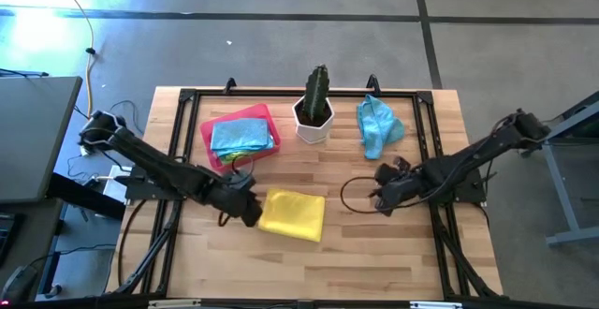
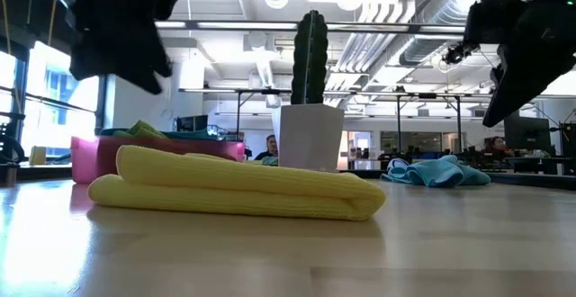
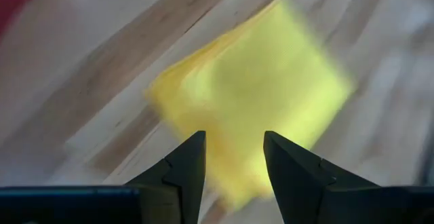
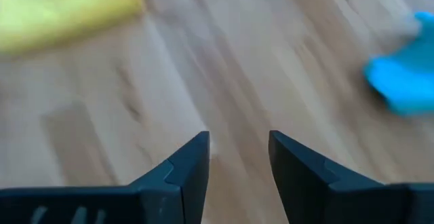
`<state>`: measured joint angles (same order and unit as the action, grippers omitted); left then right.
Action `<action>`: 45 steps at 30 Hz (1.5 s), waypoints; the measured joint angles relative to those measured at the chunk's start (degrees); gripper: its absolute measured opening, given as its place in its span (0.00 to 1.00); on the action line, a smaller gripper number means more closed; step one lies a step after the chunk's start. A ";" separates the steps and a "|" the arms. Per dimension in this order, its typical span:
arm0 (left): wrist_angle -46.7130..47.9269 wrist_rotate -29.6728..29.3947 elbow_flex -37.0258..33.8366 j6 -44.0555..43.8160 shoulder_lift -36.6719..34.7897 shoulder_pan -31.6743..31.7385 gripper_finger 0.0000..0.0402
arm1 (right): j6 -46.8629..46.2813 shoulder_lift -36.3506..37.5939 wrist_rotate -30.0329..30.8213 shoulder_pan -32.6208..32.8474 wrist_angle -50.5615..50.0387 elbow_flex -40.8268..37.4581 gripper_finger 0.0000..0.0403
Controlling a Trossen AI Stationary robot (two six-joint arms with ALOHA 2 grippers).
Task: Fold microfiber towels
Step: Put the folded yellow microfiber cloth into the transparent pink bin
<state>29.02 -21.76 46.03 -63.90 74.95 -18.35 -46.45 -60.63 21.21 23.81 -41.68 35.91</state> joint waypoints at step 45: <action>-29.49 8.94 -10.84 -9.69 15.98 5.18 0.59 | 9.42 13.76 -0.61 0.07 19.70 -15.46 0.36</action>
<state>-0.47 -12.81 35.19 -73.59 90.92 -13.17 -37.04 -46.87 20.60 23.88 -21.98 20.45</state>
